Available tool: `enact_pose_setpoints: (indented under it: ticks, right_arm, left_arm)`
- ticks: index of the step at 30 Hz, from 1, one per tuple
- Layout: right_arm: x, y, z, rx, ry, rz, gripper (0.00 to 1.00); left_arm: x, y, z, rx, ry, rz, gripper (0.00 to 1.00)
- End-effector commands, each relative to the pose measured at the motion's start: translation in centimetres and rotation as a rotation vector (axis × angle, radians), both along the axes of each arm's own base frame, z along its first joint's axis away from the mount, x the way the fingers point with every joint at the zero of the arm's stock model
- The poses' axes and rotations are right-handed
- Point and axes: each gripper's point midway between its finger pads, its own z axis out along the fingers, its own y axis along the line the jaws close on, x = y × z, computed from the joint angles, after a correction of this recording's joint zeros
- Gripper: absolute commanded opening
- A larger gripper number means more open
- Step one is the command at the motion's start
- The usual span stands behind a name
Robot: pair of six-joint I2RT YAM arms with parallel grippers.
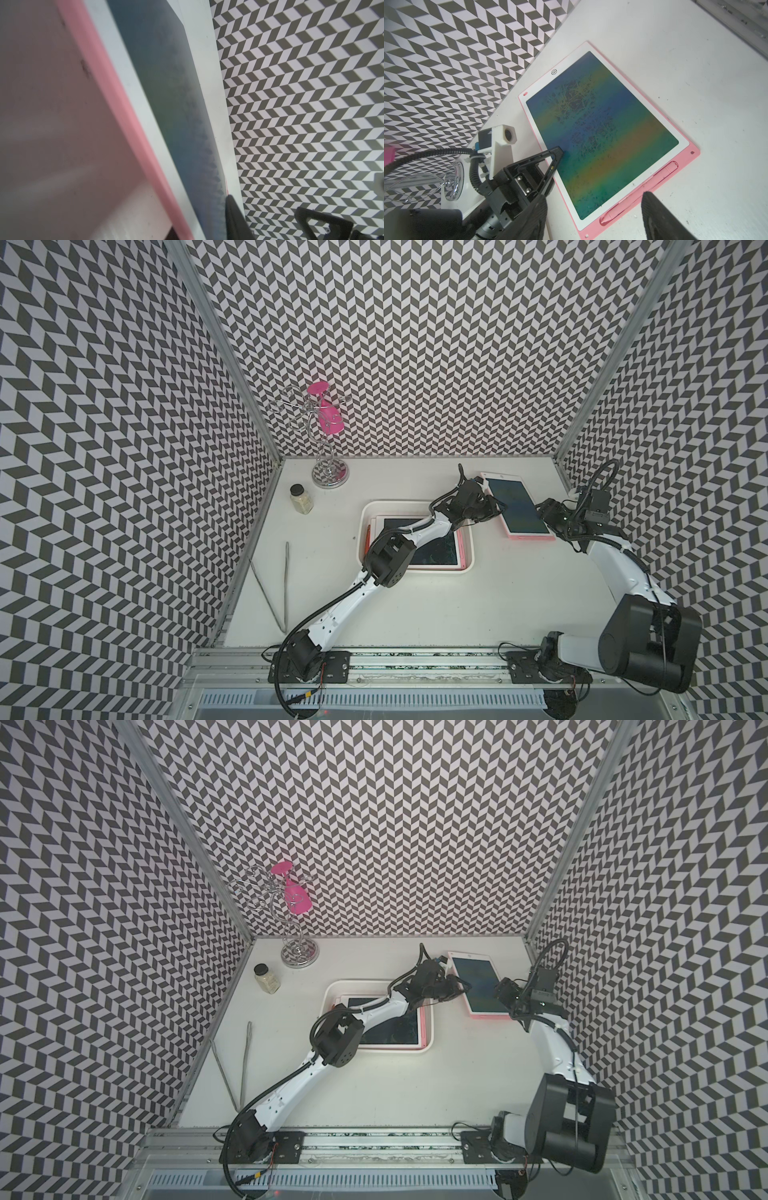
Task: Take out the writing tablet from the storage box
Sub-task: Place the writing tablet at the center of the board.
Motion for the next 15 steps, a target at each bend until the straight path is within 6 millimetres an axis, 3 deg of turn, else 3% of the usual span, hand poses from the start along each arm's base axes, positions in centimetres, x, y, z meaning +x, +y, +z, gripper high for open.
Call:
enact_pose_setpoints:
  ticks: [1, 4, 15]
  right_arm:
    - [0.3, 0.0, -0.8, 0.000, -0.011, 0.011, 0.73]
    - [-0.3, 0.3, -2.5, 0.024, 0.036, 0.008, 0.73]
    - [-3.0, 1.6, -7.5, 0.103, 0.169, 0.019, 0.75]
  left_arm:
    - [0.7, 0.8, -1.6, 0.053, 0.015, 0.022, 0.37]
    - [0.9, 1.1, -1.9, 0.063, 0.022, 0.027, 0.44]
    - [2.5, 2.8, -2.7, 0.097, 0.042, 0.064, 0.52]
